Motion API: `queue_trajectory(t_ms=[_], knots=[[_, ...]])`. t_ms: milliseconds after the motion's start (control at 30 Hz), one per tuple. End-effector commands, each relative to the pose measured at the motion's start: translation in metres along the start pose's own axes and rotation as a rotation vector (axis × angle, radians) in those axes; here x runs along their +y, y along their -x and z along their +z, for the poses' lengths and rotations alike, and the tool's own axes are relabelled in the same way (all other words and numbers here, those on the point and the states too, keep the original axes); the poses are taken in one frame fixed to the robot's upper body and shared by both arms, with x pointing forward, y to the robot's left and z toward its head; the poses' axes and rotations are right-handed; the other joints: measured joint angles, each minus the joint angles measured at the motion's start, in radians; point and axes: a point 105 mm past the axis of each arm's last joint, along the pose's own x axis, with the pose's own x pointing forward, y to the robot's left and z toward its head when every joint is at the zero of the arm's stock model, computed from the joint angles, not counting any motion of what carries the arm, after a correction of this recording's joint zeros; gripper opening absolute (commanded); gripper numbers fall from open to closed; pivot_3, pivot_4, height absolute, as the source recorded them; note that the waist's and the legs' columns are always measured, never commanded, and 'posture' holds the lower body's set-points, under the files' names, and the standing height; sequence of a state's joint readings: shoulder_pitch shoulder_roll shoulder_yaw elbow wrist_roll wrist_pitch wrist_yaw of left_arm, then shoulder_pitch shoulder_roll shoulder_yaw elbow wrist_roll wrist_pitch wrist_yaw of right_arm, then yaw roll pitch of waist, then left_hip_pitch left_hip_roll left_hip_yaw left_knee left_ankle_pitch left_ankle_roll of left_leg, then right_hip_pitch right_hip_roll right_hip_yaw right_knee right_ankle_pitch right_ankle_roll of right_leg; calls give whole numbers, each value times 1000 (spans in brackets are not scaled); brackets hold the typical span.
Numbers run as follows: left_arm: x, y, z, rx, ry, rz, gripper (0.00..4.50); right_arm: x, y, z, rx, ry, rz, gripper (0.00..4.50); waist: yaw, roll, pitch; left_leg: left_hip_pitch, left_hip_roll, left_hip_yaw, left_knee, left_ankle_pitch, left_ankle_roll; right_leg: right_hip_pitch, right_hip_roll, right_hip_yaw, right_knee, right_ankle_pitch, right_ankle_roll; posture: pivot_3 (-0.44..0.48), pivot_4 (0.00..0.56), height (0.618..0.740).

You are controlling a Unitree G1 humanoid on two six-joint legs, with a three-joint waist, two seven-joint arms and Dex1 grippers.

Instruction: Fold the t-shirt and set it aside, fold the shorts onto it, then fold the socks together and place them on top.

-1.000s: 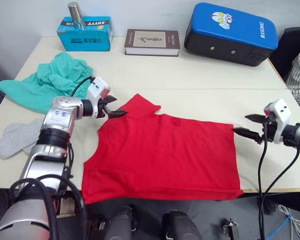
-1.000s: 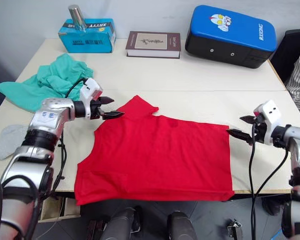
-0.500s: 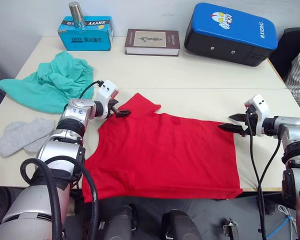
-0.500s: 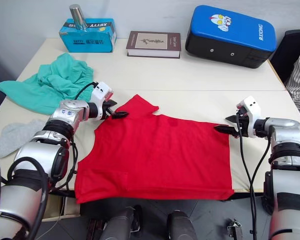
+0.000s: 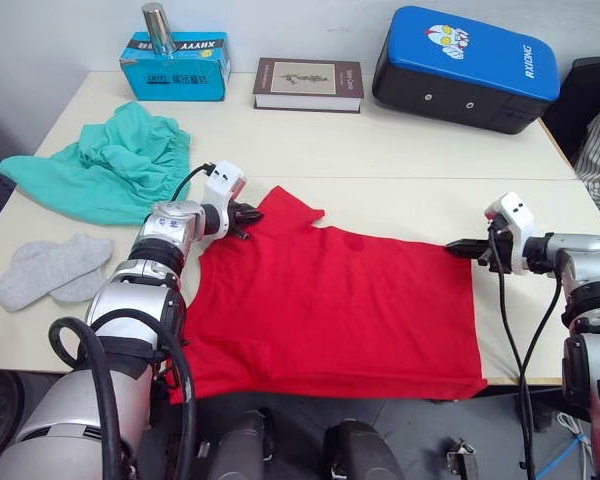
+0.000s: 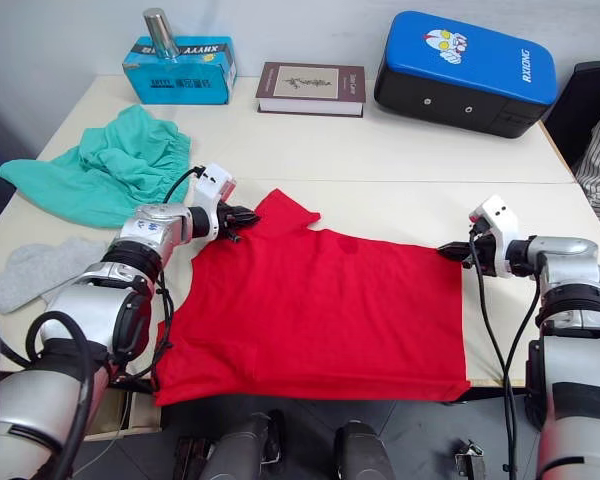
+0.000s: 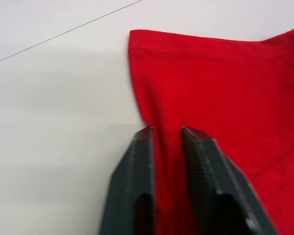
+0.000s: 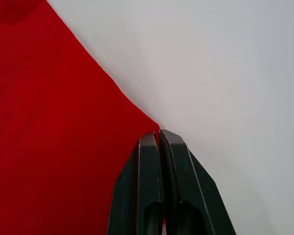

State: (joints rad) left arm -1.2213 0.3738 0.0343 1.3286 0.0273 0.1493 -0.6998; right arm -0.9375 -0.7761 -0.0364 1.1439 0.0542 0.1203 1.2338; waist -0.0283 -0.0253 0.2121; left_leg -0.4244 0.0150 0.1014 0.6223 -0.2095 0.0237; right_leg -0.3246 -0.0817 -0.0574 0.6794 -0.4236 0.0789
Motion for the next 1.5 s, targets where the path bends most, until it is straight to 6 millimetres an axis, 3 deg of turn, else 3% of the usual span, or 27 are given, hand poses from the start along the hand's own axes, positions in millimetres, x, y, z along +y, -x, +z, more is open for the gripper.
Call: queue_trajectory(t_ms=[33, 700, 933, 1267, 1500], knots=[[3, 3, 7, -46, 8, 9, 22, -6, 11, 8, -54, 19, -24, 0, 0, 0, 0, 0, 0, 0, 0, 0, 0, 0, 0, 0, 0, 0, 0, 0, 150, 740], [19, 41, 35, -278, -191, -27, 22, 1, 46, 20, -232, 165, -51, 0, -1, 0, 0, 0, 0, -1, 0, 0, 0, 0, 0, -2, 0, 0, 0, 0, 150, 740], [16, 60, 15, -278, -311, -74, 22, 21, 58, 15, -279, 196, -34, 0, 0, 0, 0, 0, 0, -1, 0, 0, 0, 0, 0, -2, 1, 0, 0, 0, 150, 740], [-3, 93, -22, -276, -343, -80, 22, 64, 59, -33, -190, 219, 28, 0, 0, 0, 0, 0, 0, -5, 2, 0, 0, 3, 0, -4, 1, 0, 0, 0, 150, 740], [-14, 107, -49, -200, -385, -68, 22, 67, 53, -56, -135, 250, 8, 0, 1, 0, 0, 0, 0, -6, 1, 0, 0, 4, 0, -4, -1, 0, 0, 0, 150, 740]])
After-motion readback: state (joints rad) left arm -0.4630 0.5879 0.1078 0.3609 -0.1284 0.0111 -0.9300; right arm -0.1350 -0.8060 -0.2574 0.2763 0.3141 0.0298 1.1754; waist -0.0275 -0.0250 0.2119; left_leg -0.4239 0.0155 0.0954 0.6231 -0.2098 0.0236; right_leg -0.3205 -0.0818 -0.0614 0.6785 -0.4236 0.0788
